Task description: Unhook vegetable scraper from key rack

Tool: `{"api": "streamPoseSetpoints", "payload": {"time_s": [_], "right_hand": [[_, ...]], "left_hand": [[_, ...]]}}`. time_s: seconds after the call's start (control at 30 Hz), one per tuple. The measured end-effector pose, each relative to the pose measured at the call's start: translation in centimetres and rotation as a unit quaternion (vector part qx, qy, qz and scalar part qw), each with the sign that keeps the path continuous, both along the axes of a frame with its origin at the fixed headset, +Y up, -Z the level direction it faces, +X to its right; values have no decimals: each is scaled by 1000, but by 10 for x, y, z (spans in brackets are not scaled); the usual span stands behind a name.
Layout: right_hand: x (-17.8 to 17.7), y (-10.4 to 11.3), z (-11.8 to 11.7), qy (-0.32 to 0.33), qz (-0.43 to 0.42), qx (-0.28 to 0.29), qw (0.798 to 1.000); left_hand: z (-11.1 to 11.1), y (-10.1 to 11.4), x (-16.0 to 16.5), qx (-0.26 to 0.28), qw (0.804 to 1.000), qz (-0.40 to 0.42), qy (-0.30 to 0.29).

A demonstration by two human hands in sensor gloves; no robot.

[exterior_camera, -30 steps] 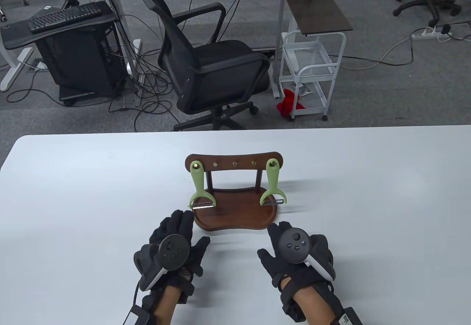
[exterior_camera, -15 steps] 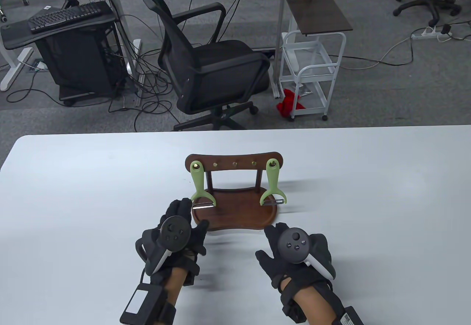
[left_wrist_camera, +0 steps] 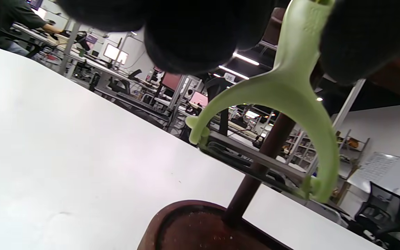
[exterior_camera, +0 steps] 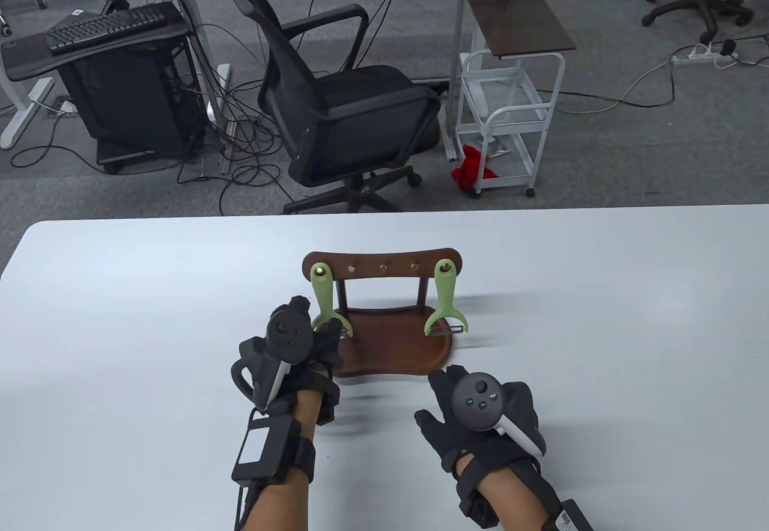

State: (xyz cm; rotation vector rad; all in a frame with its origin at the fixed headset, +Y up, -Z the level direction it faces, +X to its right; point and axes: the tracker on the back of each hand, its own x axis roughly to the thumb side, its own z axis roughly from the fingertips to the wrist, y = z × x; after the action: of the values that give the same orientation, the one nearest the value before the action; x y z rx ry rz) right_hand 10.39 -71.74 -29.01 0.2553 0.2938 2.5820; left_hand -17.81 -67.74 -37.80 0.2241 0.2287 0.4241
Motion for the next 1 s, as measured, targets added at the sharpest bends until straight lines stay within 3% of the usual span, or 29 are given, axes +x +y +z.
{"api": "streamPoseSetpoints", "payload": {"time_s": [0.57, 1.0], "right_hand": [[-2, -1, -1, 2, 1, -8, 1000], [-1, -1, -1, 0, -1, -11, 1000]], "left_hand": [[-26, -2, 12, -27, 999, -7, 39], [-26, 6, 16, -14, 999, -11, 38]]}}
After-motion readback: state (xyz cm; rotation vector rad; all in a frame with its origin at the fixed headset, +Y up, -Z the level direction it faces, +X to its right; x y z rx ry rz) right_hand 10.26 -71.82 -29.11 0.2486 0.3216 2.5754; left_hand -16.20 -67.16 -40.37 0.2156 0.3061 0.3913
